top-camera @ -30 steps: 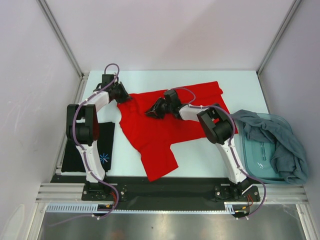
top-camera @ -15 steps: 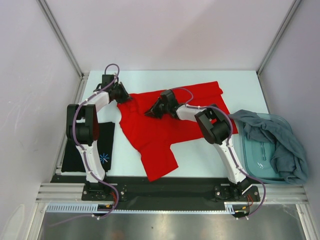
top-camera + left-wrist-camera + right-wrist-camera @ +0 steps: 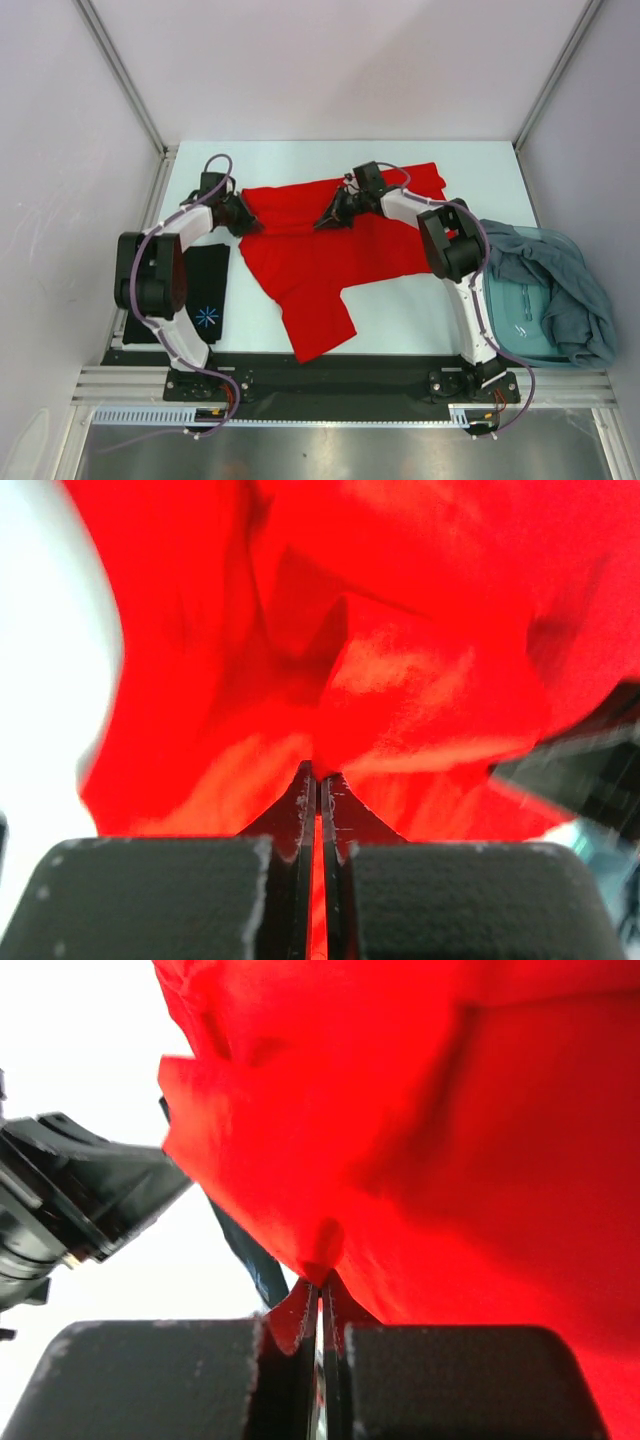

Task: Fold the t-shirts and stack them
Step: Fold the tshirt

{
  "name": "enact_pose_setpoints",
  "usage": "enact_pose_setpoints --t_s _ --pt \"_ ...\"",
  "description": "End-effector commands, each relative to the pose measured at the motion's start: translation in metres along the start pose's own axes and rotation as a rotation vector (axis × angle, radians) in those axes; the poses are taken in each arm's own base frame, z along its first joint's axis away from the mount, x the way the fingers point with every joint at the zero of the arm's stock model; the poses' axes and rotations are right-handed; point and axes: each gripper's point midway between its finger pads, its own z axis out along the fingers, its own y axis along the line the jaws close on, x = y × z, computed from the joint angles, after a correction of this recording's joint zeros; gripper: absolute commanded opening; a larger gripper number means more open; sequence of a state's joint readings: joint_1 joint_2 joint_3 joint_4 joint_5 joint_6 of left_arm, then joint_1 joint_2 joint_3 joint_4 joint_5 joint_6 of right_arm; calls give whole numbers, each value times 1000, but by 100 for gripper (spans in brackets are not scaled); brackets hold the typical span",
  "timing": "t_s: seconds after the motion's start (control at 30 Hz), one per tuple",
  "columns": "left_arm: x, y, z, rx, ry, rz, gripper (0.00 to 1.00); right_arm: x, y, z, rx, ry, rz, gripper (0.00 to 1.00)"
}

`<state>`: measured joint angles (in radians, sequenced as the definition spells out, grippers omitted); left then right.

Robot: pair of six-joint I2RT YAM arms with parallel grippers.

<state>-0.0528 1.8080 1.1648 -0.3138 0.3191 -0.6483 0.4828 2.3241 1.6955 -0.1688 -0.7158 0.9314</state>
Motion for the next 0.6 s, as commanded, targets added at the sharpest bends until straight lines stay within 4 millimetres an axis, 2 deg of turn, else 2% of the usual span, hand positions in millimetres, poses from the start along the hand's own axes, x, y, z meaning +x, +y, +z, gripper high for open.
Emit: enact_pose_setpoints --t_s 0.0,0.07,0.1,0.13,0.17,0.2,0.4,0.57 --pt "20 -12 -25 30 2 -24 0 8 9 -33 -76 124 -40 0" --pt "32 -14 -32 42 25 -28 0 9 11 -37 -116 170 -54 0" --pt "43 -8 -31 30 46 -39 0 13 5 -39 -118 208 -37 0" --pt "50 -6 -34 28 60 -45 0 11 9 -41 -125 214 -54 0" --pt "56 -6 -36 31 71 -47 0 12 7 -42 -126 222 -96 0" --pt "68 0 -36 28 99 -59 1 15 2 -45 -109 239 -78 0" --pt "106 7 -40 10 166 -71 1 26 -11 -49 -118 303 -66 0" --pt "117 9 -38 -2 181 -71 1 31 -16 -56 -88 318 -68 0"
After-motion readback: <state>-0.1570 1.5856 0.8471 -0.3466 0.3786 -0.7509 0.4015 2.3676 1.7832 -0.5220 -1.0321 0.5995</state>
